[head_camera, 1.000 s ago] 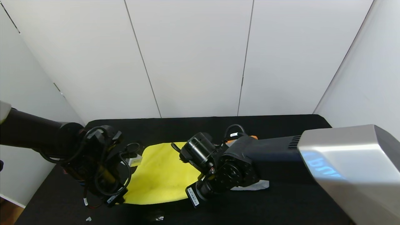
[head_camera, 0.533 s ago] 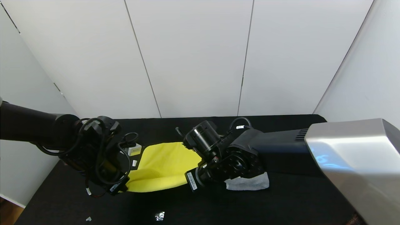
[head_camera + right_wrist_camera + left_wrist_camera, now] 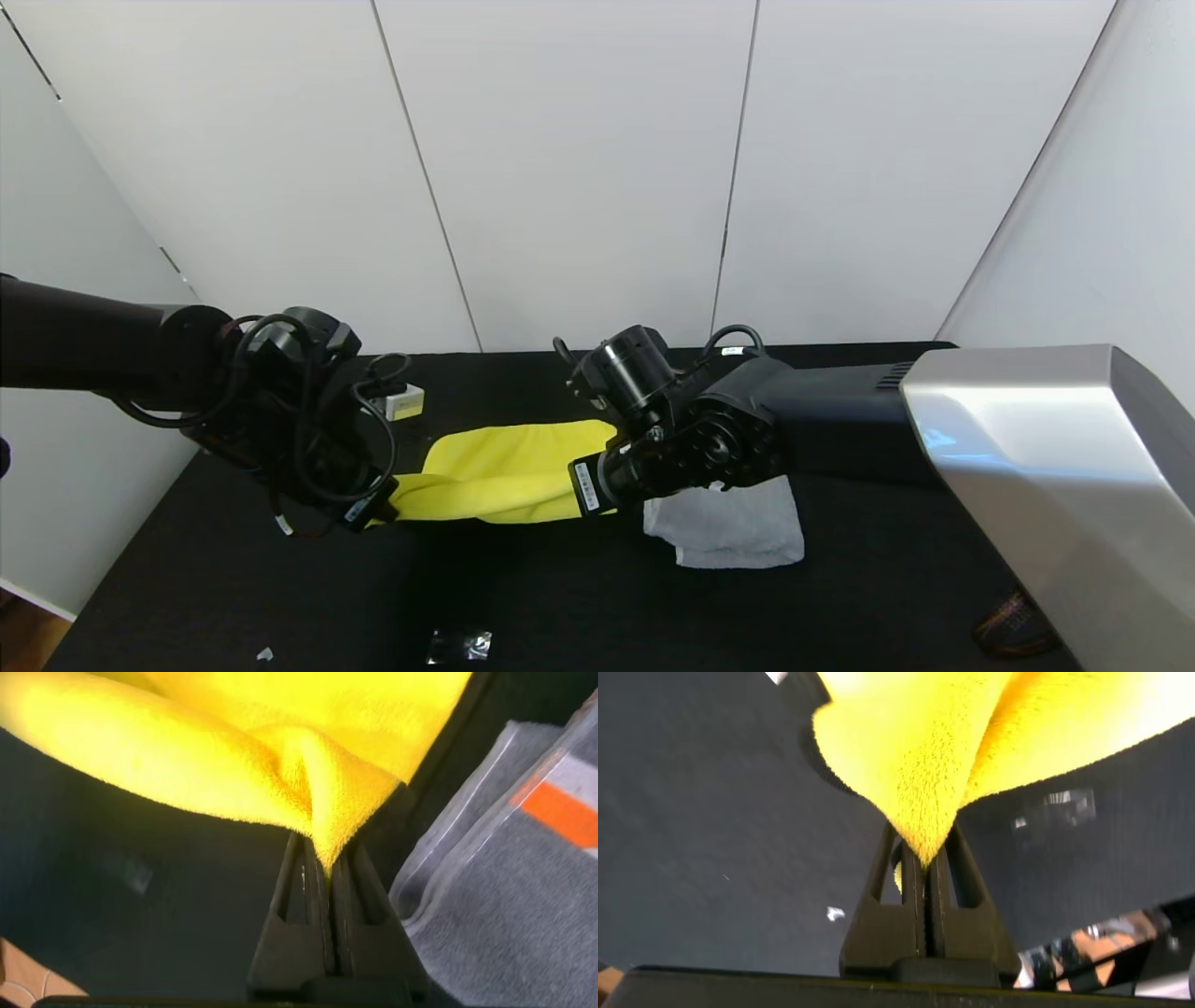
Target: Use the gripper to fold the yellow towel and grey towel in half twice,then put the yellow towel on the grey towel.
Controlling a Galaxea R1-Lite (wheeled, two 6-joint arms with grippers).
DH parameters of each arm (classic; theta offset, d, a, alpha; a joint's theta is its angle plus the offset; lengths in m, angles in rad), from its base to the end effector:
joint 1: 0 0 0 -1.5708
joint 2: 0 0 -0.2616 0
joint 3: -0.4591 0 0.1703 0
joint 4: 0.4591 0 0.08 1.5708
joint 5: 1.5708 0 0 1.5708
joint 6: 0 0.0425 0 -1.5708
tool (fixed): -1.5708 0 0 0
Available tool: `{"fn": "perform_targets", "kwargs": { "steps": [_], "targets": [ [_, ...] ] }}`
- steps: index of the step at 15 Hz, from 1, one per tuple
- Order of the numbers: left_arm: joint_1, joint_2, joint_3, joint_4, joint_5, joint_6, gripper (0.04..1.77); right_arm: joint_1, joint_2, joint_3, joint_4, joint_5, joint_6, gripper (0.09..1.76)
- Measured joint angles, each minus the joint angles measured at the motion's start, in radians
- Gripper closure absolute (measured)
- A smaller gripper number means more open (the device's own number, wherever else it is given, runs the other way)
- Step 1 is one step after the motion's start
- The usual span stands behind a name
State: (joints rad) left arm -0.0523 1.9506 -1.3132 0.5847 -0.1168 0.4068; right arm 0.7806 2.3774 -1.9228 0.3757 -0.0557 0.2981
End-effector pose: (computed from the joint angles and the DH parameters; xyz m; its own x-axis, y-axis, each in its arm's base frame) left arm 0.3057 -0.0210 0.0979 0.3328 -0.1341 -0.9334 0.4556 0.8895 0.0346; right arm 0.3155 0.3092 0.0914 0.5178 0.4345 -0.7370 -0.4921 0.8559 0.1589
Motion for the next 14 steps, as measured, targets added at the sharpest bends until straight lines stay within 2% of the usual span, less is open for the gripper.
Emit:
{"fn": "perform_targets", "kwargs": {
  "steps": [4,11,12,14],
  "targets": [
    [0.024,0.048,-0.066,0.002,-0.002,-0.009,1.68,-0.026,0.034,-0.047,-0.02,-0.001,-0.009,1.71],
    [0.05,0.123,-0.131,0.001,-0.048,-0.037,1.68,-0.056,0.087,-0.054,-0.126,-0.001,-0.037,1.71],
    [0.051,0.13,-0.136,0.0,-0.05,-0.04,1.62,-0.057,0.092,-0.054,-0.134,-0.001,-0.037,1.68],
    [0.057,0.139,-0.14,0.001,-0.07,-0.043,1.29,-0.059,0.099,-0.055,-0.145,-0.002,-0.038,1.32]
  ]
}}
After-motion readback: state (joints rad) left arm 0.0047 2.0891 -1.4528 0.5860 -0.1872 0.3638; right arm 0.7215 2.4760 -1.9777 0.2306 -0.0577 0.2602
